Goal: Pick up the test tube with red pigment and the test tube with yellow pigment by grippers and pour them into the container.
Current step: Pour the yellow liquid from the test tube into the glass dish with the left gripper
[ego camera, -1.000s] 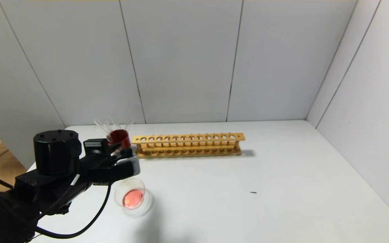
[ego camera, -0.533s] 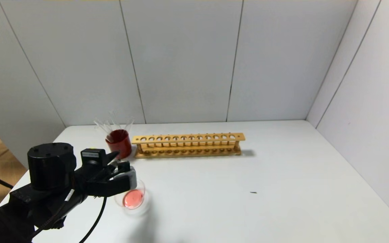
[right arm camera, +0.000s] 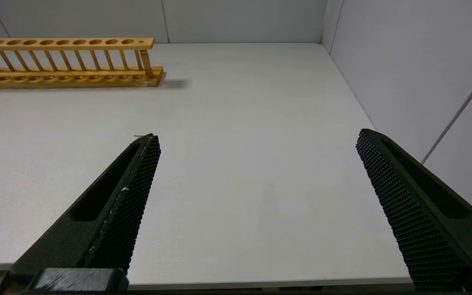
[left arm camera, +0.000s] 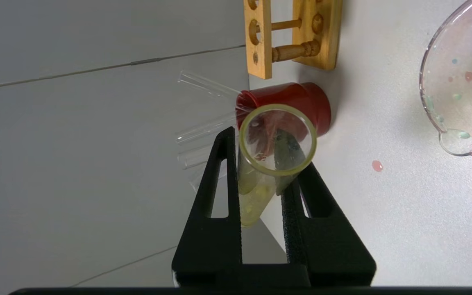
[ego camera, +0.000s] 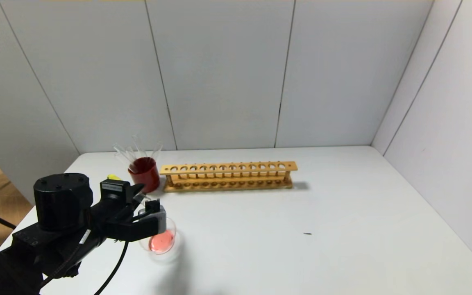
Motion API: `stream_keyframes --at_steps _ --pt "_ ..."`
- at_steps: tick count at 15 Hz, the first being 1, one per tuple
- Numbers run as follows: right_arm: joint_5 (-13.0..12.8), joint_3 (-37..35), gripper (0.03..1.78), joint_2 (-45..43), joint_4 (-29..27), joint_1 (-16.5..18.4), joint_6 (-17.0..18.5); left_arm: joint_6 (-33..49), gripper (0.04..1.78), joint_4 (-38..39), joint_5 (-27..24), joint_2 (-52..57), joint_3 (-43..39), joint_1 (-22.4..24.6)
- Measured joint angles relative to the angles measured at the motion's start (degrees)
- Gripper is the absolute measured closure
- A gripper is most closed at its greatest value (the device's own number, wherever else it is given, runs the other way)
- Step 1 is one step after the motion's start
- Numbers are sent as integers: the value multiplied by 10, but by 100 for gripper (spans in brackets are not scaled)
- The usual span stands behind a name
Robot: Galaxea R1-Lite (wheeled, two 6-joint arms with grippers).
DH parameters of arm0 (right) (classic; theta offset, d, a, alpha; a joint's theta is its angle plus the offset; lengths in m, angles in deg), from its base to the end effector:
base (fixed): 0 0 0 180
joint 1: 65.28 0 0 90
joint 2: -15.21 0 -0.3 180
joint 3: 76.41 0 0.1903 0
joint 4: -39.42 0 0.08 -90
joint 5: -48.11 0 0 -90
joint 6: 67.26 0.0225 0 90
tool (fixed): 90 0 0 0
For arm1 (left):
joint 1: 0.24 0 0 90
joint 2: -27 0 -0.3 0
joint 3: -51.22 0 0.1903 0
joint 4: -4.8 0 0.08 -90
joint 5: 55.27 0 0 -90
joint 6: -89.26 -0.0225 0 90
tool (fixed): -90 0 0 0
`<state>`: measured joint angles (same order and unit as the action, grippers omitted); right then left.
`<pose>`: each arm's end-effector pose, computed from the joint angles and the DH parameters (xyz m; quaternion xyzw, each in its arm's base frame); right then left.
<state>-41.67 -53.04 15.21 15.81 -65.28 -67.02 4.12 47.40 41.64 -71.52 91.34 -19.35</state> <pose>-0.0228 0.0001 0.0751 0.0021 0.0021 0.0019 1.0000 0.2301 -0.0769 0.1067 0.6891 0.0274 -0.1681 0.7044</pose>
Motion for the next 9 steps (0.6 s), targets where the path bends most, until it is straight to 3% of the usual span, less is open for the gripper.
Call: stream_keyframes --at_steps 5,9 --pt "0 0 6 0 0 0 0 4 149 10 -11 30 -53 17" --pt "0 0 6 0 0 0 0 15 150 16 -12 14 -46 1"
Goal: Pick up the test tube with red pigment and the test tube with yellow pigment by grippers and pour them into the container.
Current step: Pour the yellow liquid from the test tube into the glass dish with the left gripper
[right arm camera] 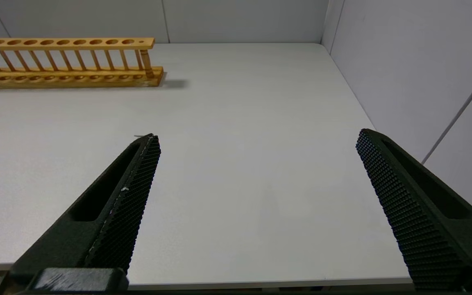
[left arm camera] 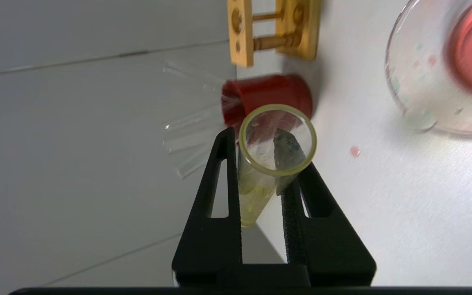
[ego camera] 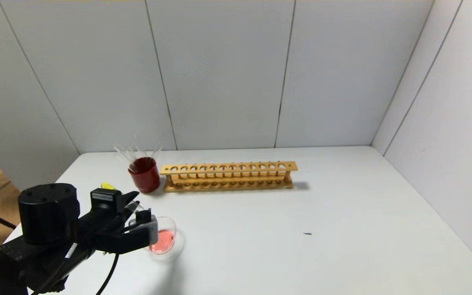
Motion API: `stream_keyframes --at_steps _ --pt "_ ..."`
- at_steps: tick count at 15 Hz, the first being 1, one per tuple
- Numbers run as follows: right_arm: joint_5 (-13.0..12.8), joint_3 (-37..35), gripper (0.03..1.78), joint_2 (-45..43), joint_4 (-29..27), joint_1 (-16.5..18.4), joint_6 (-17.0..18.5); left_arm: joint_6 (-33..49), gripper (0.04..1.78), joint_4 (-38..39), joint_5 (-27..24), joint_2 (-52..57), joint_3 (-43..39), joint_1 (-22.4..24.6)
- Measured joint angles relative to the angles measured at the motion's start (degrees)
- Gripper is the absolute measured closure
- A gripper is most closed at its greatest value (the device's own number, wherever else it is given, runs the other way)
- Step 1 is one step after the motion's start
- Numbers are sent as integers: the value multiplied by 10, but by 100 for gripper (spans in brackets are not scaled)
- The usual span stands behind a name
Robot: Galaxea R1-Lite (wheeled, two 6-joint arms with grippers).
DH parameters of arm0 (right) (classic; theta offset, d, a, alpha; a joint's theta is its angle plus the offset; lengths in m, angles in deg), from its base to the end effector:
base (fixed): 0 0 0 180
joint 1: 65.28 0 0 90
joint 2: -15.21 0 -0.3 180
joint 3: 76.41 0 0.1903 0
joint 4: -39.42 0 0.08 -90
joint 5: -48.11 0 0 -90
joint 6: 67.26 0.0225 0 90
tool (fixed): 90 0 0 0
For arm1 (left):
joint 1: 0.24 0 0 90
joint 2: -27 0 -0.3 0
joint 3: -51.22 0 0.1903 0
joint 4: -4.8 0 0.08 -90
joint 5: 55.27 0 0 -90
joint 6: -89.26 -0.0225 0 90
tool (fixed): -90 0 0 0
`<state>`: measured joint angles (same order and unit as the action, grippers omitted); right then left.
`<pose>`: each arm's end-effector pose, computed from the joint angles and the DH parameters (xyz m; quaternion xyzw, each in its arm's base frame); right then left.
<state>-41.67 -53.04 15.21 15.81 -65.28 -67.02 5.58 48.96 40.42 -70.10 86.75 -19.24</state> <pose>-0.0228 0.0001 0.0751 0.0021 0.0021 0.0019 1.0000 0.2138 -0.0713 0.0997 0.6790 0.0337 -0.1840 0.7099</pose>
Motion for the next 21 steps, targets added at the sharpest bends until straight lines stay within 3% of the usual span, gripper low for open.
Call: stream_keyframes --at_steps 3,10,21 --pt "0 0 6 0 0 0 0 52 150 30 0 -34 10 -18" --pt "0 0 6 0 0 0 0 37 149 187 -17 -112 -5 -30" --pt "0 0 6 0 0 0 0 -14 150 197 -26 -105 -44 -20"
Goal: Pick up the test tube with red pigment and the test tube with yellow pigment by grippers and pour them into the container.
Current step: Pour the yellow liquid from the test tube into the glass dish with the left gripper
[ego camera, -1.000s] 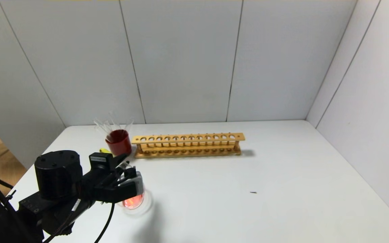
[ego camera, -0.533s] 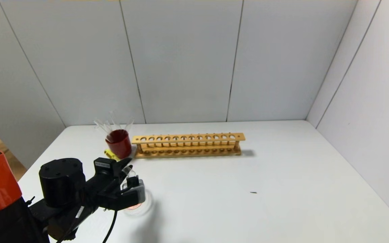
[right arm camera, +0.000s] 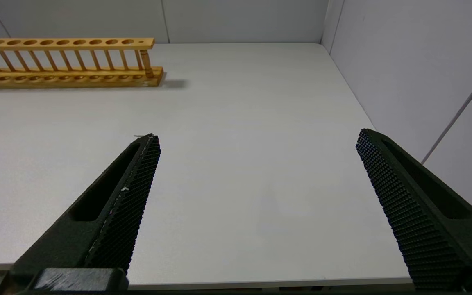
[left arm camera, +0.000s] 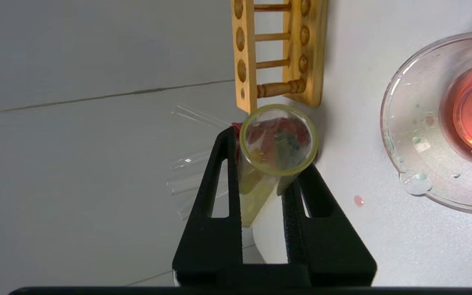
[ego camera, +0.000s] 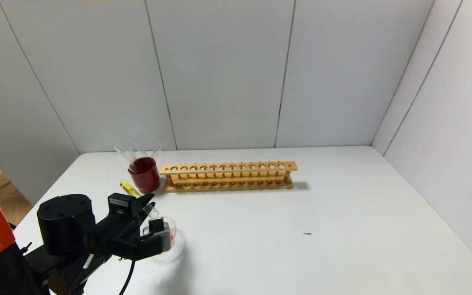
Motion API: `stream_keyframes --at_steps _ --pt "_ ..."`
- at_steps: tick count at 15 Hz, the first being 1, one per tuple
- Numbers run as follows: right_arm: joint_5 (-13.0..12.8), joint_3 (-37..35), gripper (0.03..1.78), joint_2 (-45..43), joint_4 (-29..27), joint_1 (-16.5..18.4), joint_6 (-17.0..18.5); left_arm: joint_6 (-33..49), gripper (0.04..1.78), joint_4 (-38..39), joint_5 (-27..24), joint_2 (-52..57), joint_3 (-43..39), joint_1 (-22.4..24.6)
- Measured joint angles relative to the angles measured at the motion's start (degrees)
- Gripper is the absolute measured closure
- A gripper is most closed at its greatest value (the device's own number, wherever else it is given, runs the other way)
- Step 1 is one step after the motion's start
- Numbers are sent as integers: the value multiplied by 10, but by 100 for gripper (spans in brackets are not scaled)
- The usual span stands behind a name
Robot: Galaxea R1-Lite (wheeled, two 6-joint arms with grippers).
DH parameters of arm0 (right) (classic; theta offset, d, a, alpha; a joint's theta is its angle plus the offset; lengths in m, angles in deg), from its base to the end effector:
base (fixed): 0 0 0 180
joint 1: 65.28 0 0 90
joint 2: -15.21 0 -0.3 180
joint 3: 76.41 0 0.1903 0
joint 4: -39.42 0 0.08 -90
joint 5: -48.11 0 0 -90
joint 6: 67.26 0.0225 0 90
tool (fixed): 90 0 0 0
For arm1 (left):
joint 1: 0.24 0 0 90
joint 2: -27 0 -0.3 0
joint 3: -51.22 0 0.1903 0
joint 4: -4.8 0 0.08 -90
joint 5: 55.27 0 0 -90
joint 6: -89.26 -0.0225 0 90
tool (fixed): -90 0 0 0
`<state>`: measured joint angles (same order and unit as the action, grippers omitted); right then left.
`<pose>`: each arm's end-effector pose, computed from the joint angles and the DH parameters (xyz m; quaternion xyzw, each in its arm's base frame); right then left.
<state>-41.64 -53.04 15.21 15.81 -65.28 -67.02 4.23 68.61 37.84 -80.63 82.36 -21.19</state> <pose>-0.0228 0.0001 0.0751 0.0021 0.0021 0.0022 1.0000 0.2202 -0.0830 0.0784 0.6805 -0.0245 -0.1866 0.7082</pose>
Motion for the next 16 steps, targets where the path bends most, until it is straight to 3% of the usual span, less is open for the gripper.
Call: stream_keyframes --at_steps 10,16 --pt "0 0 6 0 0 0 0 -90 150 0 -76 0 -3 51" --pt "0 0 6 0 0 0 0 -120 150 0 -88 -6 -12 57"
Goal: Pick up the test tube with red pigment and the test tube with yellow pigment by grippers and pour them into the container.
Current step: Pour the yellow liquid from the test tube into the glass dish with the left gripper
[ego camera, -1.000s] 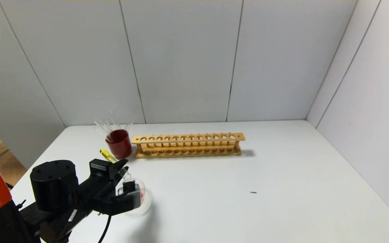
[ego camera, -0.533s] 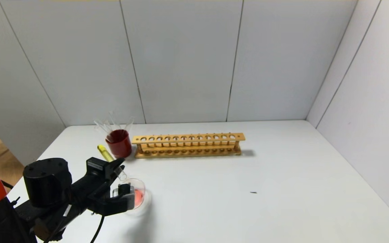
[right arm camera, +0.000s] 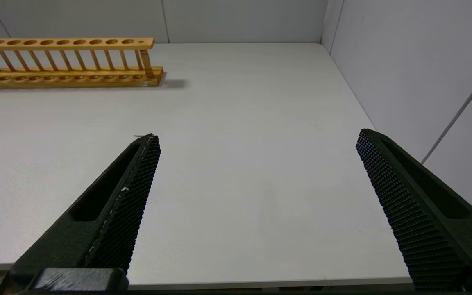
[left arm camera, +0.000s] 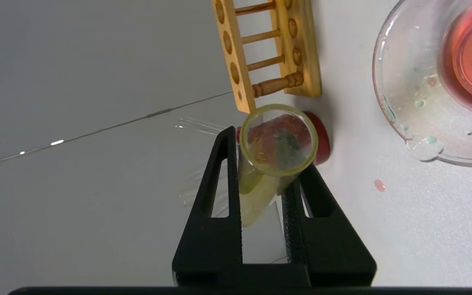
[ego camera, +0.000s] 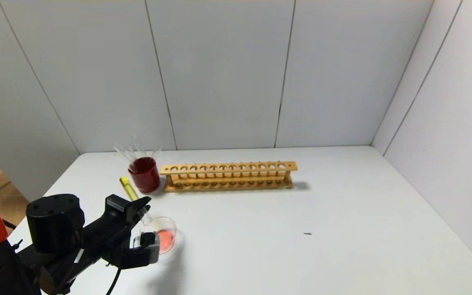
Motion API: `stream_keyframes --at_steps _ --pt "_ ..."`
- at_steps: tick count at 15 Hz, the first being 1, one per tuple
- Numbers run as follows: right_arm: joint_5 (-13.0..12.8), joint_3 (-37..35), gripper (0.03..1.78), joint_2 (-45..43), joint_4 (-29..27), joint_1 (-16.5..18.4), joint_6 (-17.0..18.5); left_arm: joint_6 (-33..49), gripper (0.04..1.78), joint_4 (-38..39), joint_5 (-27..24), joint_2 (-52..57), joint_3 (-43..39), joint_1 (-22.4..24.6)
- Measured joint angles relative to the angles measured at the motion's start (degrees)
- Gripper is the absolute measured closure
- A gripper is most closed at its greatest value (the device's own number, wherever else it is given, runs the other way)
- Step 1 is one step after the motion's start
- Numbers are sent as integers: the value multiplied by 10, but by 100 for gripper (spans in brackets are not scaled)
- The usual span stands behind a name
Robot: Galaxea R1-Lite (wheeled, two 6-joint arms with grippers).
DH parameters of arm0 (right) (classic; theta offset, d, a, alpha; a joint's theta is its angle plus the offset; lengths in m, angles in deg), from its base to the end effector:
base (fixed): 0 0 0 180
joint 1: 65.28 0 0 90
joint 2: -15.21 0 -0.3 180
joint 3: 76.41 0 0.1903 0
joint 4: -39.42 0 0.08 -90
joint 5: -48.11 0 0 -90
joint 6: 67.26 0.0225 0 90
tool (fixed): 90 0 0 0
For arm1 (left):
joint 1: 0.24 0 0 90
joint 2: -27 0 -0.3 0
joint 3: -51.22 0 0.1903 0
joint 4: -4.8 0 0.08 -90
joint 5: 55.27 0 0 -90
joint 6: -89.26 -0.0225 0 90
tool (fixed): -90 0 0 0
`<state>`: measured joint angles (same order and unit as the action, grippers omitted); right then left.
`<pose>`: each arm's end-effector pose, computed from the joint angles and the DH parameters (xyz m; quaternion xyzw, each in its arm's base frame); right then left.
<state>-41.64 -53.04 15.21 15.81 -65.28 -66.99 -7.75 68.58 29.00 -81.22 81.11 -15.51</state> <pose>-0.0228 0.0001 0.0751 0.0024 0.0021 0.0022 1.0000 0.2226 -0.0631 0.0729 0.7375 -0.0518 -0.2143 0.6383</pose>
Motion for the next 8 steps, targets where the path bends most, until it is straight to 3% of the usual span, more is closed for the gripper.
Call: stream_keyframes --at_steps 8 --pt "0 0 6 0 0 0 0 -65 150 0 -45 -12 3 31"
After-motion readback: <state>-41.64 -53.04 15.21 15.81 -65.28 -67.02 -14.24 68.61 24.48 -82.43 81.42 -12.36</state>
